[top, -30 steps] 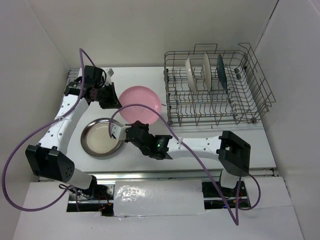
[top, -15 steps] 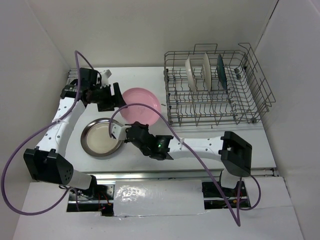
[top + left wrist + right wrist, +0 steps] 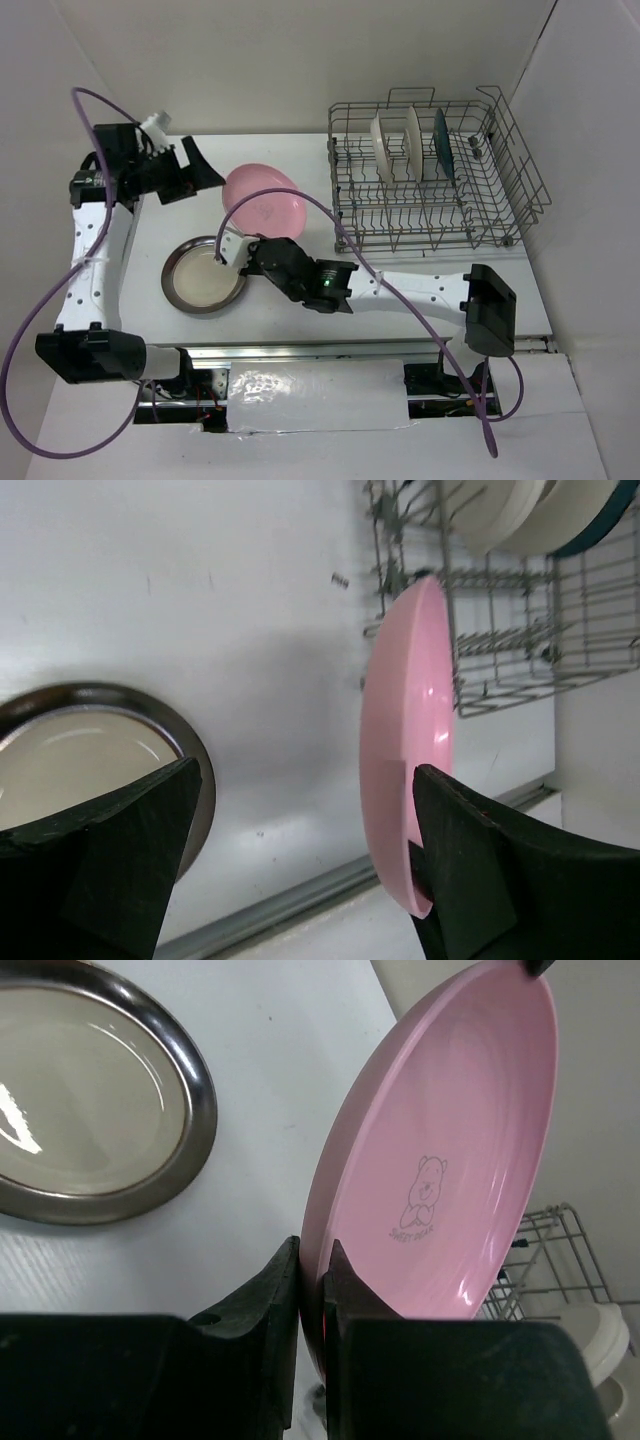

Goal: Load the mixed dishes into the dish rack

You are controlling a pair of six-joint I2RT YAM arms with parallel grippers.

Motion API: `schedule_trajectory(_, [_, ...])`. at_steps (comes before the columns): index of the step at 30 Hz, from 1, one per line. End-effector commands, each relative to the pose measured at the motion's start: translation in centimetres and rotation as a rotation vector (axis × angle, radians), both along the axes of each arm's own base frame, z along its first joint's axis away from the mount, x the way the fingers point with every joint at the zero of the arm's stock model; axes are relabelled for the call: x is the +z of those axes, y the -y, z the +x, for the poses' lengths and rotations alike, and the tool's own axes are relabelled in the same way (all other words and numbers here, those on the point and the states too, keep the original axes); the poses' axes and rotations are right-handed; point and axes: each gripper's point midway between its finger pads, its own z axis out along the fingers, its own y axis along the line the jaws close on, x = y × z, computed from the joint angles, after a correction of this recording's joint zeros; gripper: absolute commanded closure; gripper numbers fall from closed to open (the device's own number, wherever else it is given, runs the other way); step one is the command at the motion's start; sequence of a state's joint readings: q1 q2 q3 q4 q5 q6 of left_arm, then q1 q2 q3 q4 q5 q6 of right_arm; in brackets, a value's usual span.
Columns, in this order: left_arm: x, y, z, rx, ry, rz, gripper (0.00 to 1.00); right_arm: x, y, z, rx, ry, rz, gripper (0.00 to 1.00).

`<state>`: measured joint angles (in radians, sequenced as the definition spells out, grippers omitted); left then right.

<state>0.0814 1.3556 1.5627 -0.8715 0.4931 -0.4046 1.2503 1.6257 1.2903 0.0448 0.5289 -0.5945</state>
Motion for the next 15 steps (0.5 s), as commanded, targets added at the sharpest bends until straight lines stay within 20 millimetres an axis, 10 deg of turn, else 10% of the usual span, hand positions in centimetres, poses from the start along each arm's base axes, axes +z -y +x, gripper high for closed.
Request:
schedule_trajectory(1, [7.2,-0.5,-0.5,0.012,0.219,-0.053,0.01,6.3,0.5,0.2,0.014,-0.008,0.163,1.00])
schedule_trajectory(15, [14.1,0.7,-2.0,-0.091,0.408,-0.129,0.01,13.6,-0.1,3.2,0.204,-0.238,0.406,1.00])
